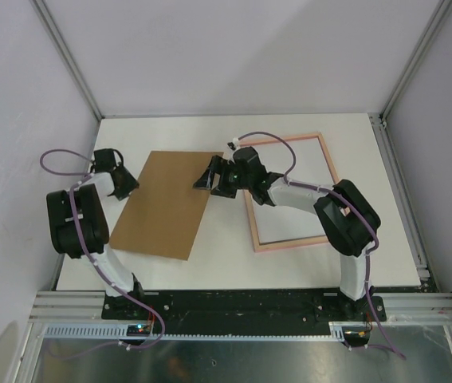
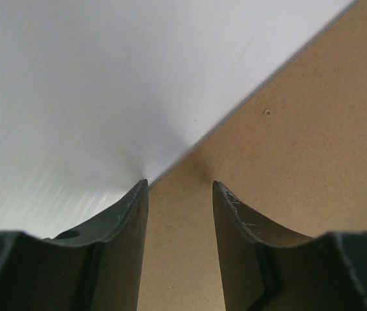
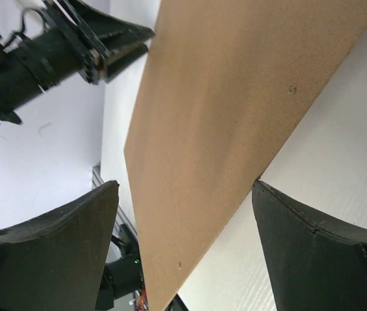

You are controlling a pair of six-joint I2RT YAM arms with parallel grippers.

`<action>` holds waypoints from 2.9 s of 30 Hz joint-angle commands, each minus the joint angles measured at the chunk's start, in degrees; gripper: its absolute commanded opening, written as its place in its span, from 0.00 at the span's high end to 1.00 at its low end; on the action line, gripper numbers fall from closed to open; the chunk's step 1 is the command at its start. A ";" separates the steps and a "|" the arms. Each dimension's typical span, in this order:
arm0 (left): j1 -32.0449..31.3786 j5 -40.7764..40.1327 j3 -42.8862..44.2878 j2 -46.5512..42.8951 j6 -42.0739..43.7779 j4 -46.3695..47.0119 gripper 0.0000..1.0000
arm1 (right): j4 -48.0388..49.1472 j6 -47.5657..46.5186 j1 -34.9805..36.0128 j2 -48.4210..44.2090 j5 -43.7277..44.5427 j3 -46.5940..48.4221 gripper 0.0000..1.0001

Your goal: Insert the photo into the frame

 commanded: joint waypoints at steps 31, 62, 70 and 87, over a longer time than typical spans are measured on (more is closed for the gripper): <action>-2.46 28.51 -8.57 -13.61 -10.11 -3.94 0.51 | 31.12 17.55 3.32 3.20 -5.70 1.48 0.17; 7.63 -10.57 7.17 -7.49 -1.06 -6.41 0.49 | -5.83 -1.21 2.04 5.34 3.32 0.29 0.18; 12.22 -9.45 8.78 2.24 -1.89 -8.32 0.53 | -5.16 -2.01 4.92 7.14 5.48 0.20 0.13; 9.62 -3.74 -2.44 1.94 -5.86 -9.37 0.78 | -1.25 -1.12 5.17 10.81 7.56 0.44 0.04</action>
